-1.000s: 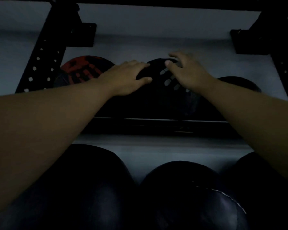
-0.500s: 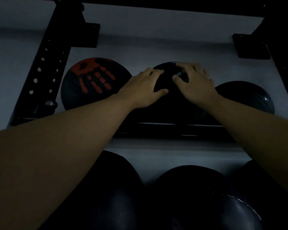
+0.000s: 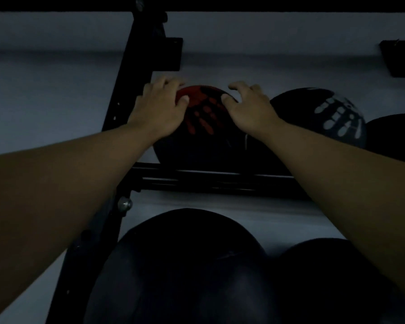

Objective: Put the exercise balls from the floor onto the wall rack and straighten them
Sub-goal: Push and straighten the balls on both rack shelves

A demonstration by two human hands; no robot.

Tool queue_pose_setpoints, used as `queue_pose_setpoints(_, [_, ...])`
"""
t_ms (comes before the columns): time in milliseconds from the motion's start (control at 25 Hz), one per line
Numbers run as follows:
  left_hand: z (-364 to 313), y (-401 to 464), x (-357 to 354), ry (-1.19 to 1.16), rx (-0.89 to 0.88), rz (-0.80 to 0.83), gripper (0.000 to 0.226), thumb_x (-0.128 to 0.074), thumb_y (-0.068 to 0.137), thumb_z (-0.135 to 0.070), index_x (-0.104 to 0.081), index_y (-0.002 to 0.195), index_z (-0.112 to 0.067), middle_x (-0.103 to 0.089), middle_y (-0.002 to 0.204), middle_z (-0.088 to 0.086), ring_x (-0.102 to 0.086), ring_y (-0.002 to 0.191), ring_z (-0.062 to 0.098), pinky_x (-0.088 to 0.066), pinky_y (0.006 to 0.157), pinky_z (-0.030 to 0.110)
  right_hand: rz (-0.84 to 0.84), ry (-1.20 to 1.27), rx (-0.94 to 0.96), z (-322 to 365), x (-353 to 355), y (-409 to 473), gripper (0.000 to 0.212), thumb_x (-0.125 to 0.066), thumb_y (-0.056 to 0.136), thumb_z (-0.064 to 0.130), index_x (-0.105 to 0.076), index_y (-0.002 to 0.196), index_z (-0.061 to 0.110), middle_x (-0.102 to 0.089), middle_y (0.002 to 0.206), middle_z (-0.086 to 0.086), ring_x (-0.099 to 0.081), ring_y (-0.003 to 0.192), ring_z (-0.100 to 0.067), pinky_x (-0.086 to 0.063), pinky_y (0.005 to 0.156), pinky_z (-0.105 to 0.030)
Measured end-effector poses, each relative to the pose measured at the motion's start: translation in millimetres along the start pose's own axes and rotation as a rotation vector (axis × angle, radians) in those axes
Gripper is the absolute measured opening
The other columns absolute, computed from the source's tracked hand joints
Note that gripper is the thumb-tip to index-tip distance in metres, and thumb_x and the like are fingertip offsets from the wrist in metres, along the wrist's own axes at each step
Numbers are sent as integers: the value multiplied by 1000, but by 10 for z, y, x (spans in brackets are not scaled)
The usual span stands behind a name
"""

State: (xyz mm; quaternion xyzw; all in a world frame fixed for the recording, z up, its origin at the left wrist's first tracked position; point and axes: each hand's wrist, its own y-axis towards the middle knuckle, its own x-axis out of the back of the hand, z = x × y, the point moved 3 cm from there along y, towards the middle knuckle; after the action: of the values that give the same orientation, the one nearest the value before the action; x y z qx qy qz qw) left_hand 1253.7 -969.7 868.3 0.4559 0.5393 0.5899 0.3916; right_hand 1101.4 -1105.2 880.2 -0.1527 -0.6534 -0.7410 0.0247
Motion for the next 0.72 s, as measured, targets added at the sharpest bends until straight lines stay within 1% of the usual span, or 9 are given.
queue_pose_setpoints(120, [299, -67, -82, -137, 21, 182, 61, -44, 105, -49, -32, 160, -26, -32, 165, 12, -32, 151, 35, -29, 124, 46, 64, -1, 6, 195, -322, -5, 65, -46, 103, 57, -34, 163, 35, -27, 169, -14, -30, 153, -37, -28, 126, -52])
queue_pose_setpoints(200, [320, -112, -182, -221, 12, 250, 70, -50, 103, -52, -22, 164, -29, -25, 169, 11, -28, 154, 32, -25, 126, 45, 54, -4, -4, 182, -388, -45, 69, -49, 102, 59, -29, 164, 37, -21, 172, -13, -24, 156, -38, -25, 128, -52])
queue_pose_setpoints(320, [275, -142, -278, -245, 13, 231, 74, -50, 103, -50, -16, 165, -28, -18, 171, 12, -20, 155, 37, -20, 127, 50, 68, -35, 3, 96, -342, -43, 69, -48, 102, 60, -26, 165, 39, -21, 172, -11, -24, 155, -38, -26, 125, -48])
queue_pose_setpoints(440, [267, -139, -254, -247, 28, 241, 74, -49, 104, -49, -14, 166, -27, -16, 171, 12, -18, 155, 39, -19, 125, 49, 93, -29, 2, 77, -334, -22, 70, -48, 104, 58, -24, 166, 37, -18, 174, -11, -25, 157, -38, -26, 129, -48])
queue_pose_setpoints(560, [219, -151, -206, -181, 23, 270, 74, -49, 105, -48, -14, 166, -26, -16, 171, 15, -21, 154, 40, -25, 125, 52, 103, -60, -15, 99, -314, -61, 71, -48, 105, 56, -21, 167, 34, -16, 175, -13, -24, 158, -38, -24, 130, -49])
queue_pose_setpoints(640, [167, -177, -162, -140, 0, 269, 71, -51, 105, -44, -18, 165, -25, -20, 168, 17, -25, 152, 39, -30, 122, 53, 93, -95, -9, 96, -268, -162, 71, -50, 105, 53, -24, 167, 31, -22, 173, -14, -30, 156, -37, -30, 128, -50])
queue_pose_setpoints(720, [110, -212, -96, -129, -42, 281, 68, -54, 105, -37, -22, 163, -24, -24, 165, 17, -28, 150, 37, -33, 120, 51, 77, -129, 11, 91, -206, -244, 69, -53, 105, 48, -28, 166, 28, -31, 168, -16, -37, 152, -36, -36, 125, -48])
